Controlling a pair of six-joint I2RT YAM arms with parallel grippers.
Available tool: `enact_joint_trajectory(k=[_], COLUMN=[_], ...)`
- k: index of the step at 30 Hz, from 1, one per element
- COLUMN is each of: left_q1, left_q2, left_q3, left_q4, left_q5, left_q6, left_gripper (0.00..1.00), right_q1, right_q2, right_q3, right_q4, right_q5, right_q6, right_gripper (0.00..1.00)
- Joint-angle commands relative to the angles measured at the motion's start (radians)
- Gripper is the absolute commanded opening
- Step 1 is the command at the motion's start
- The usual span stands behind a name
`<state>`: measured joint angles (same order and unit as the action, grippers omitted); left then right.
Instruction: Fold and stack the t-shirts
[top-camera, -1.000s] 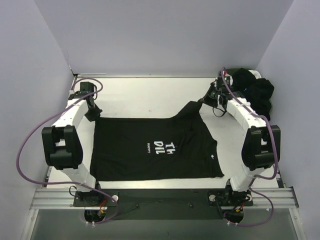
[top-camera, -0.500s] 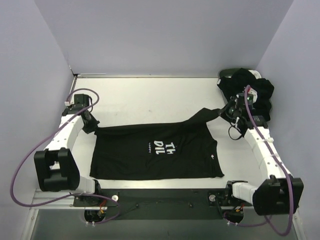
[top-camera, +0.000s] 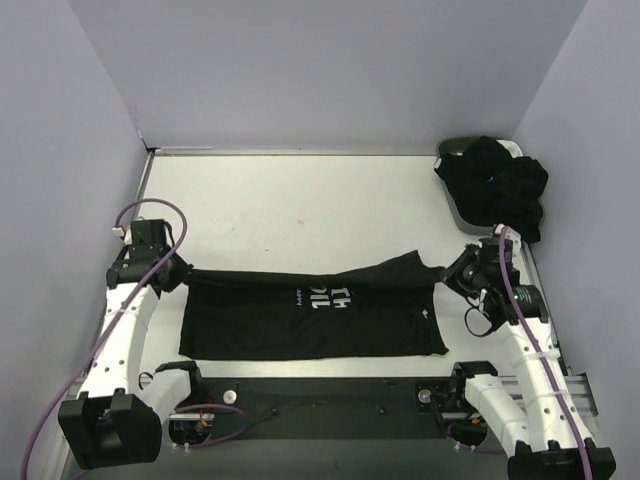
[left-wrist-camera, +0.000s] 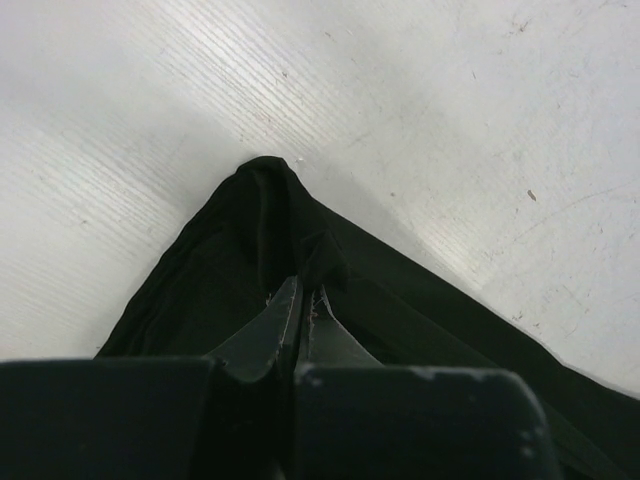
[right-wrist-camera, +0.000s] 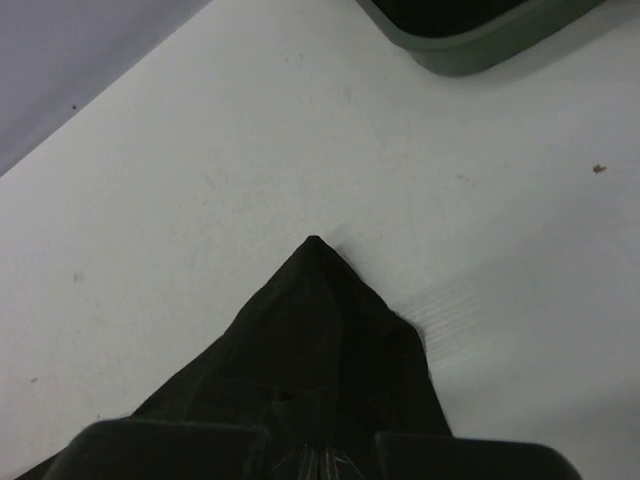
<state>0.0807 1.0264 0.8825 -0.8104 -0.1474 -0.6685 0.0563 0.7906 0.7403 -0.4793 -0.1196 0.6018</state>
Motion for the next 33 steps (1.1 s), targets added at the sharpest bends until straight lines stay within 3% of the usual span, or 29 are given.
enact_joint_trajectory(k=[1,11,12,14,15,17,18,19,20,25,29,33], left_q1=[0.007,0.004,0.004,0.002,0.004,0.004,0.005,0.005,0.005,0.002,-0.005,-0.038], left_q2=[-0.058,-0.124,-0.130,-0.158,-0.167,-0.195,-0.203,-0.212,-0.225,-0.218,-0.087,0.043], left_q3=[-0.017,-0.105,-0.105,-0.106,-0.105,-0.096,-0.080,-0.065,-0.051,0.056,0.062,0.065], left_q4=[-0.052,-0.098,-0.116,-0.136,-0.148,-0.170,-0.185,-0.194,-0.206,-0.164,-0.028,0.054], left_q5=[-0.004,0.052,0.054,0.054,0.072,0.080,0.085,0.085,0.082,0.144,0.215,0.195], left_q6=[-0.031,-0.100,-0.102,-0.111,-0.111,-0.121,-0.121,-0.121,-0.121,-0.126,-0.131,-0.120], left_gripper=[0.00,0.02,0.07,0.28,0.35,0.48,0.50,0.55,0.63,0.65,0.66,0.65], right_q1=[0.037,0.177,0.192,0.201,0.206,0.212,0.215,0.223,0.227,0.238,0.255,0.283], right_q2=[-0.079,-0.191,-0.208,-0.224,-0.238,-0.254,-0.269,-0.277,-0.290,-0.242,-0.056,0.110], right_q3=[-0.057,-0.082,-0.085,-0.091,-0.094,-0.097,-0.094,-0.088,-0.078,0.034,0.045,0.024], right_q4=[-0.111,-0.203,-0.209,-0.237,-0.248,-0.280,-0.289,-0.312,-0.317,-0.272,-0.128,0.049], right_q5=[0.014,0.089,0.093,0.100,0.103,0.104,0.109,0.115,0.142,0.160,0.126,0.072], right_q6=[0.052,0.124,0.134,0.145,0.154,0.156,0.156,0.158,0.155,0.130,0.125,0.138], right_gripper=[0.00,0.00,0.00,0.00,0.02,0.28,0.59,0.71,0.91,0.96,0.97,0.96])
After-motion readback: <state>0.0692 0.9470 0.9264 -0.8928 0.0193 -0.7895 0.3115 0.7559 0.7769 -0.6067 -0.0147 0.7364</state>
